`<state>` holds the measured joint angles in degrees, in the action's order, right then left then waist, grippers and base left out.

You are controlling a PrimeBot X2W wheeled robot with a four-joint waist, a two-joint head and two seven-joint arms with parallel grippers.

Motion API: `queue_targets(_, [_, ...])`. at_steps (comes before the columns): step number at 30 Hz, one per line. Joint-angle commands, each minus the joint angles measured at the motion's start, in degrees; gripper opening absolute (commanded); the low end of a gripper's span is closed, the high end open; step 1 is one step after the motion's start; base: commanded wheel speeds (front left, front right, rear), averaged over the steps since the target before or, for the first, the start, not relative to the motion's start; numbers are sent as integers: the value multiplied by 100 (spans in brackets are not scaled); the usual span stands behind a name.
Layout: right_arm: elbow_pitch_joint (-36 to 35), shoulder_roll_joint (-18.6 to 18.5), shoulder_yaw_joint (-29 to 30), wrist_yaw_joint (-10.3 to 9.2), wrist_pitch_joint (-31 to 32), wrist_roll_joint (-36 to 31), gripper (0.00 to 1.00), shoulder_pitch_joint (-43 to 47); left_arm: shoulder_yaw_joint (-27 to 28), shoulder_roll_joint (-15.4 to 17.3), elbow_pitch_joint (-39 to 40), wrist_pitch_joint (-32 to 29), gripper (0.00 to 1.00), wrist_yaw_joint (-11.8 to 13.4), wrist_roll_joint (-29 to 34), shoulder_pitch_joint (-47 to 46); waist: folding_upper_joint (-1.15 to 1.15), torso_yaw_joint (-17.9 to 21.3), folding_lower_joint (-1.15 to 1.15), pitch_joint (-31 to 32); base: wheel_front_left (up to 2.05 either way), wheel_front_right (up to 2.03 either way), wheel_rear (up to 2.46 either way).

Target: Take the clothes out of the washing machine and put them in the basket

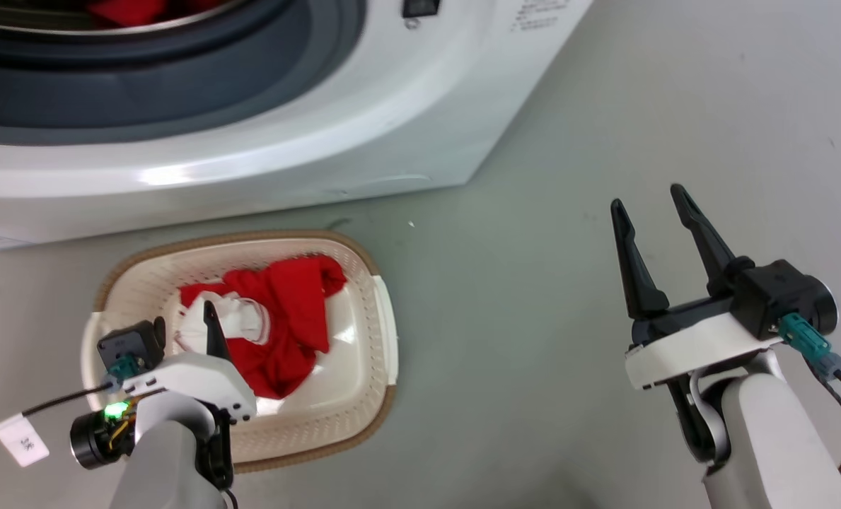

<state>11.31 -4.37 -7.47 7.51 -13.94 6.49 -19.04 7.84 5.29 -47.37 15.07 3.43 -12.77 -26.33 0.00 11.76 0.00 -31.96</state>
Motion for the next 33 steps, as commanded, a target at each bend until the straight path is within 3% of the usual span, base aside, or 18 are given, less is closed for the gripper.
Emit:
queue_targets(1, [-82,-10,71,-4,68,-89,100,170,26,-68,224,15,100,-48,52,210,0,-388,0,496,0,0,0])
queue_targets(11, [-439,60,219,-4,404,-295,100,659,-152,-242,1563,15,100,-239,216,953,0,-811,0,1223,0,0,0])
queue_targets(21, [-747,116,254,-4,607,-359,100,868,-688,-245,2877,15,100,-102,360,887,0,-948,0,1407,0,0,0])
queue_targets(26, [-830,132,210,-4,637,-326,100,853,-720,-192,2967,15,100,-150,487,464,0,-877,0,1333,0,0,0])
queue_targets(33, [-835,144,95,-4,599,-230,100,689,-764,209,2389,-77,100,-256,651,-738,0,-577,0,1021,0,0,0])
